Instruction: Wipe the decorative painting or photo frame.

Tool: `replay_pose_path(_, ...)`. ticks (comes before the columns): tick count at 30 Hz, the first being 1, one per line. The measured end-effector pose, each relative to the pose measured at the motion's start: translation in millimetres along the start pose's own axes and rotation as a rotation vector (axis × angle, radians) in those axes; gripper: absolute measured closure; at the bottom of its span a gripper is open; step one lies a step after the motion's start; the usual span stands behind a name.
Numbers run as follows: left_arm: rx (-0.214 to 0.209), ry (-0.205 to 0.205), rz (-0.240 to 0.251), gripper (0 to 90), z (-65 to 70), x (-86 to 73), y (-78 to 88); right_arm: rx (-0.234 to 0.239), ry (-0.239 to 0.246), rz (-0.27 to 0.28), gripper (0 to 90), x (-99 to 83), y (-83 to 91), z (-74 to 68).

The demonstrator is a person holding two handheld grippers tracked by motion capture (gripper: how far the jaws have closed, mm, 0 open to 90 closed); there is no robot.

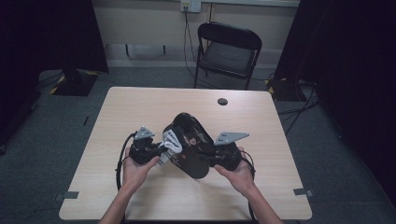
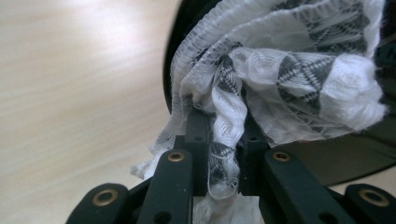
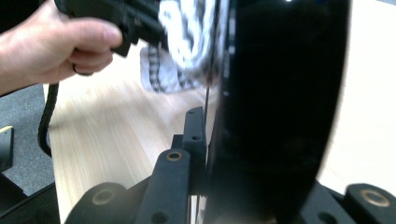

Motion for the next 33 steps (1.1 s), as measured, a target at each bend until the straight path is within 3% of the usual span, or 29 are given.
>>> replay_pose_path(6, -0.004, -0.056, -0.078, 78.6, 9.1, -9.4, -10.7, 0.012, -0.014, 0.001, 81.2, 4.0, -1.5, 10.8)
replay_pose_path(11, -0.019, -0.071, -0.111, 78.5, 21.7, -11.7, -22.9, 0.011, -0.025, -0.001, 81.3, 8.6, -4.2, 17.0)
replay_pose_path(13, -0.023, -0.096, -0.124, 78.5, 27.1, -9.9, -27.8, 0.005, -0.026, -0.002, 81.3, 9.9, -5.4, 18.7)
replay_pose_path(16, -0.049, -0.101, -0.134, 78.5, 37.7, -9.6, -33.4, -0.004, -0.033, 0.001, 81.3, 9.9, -5.2, 22.0)
replay_pose_path(23, -0.141, -0.195, -0.158, 78.5, 72.5, -10.9, -39.0, -0.011, -0.035, 0.004, 81.3, 9.6, -4.5, 22.4)
replay_pose_path(25, -0.140, -0.213, -0.152, 78.5, 79.2, -10.8, -38.4, -0.014, -0.031, 0.003, 81.3, 9.6, -4.7, 21.0)
replay_pose_path(27, -0.146, -0.207, -0.150, 78.5, 78.7, -10.6, -38.3, -0.016, -0.028, 0.002, 81.4, 9.6, -4.7, 20.4)
replay_pose_path(30, -0.123, -0.189, -0.138, 78.6, 68.8, -8.3, -33.8, -0.016, -0.028, 0.001, 81.4, 9.5, -4.5, 20.4)
replay_pose_path(33, -0.089, -0.113, -0.093, 78.7, 50.4, -2.4, -23.4, -0.015, -0.020, -0.001, 81.4, 9.2, -4.2, 19.2)
Point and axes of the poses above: each handheld gripper's, and its own axes: y roughly backward along the jaws, x roughly out of its top, z roughly to its right, the point moved 1 cm from there along -y, roughly forward along the jaws, and after that the axes turned 7 degrees about x, right-handed, at the moved point
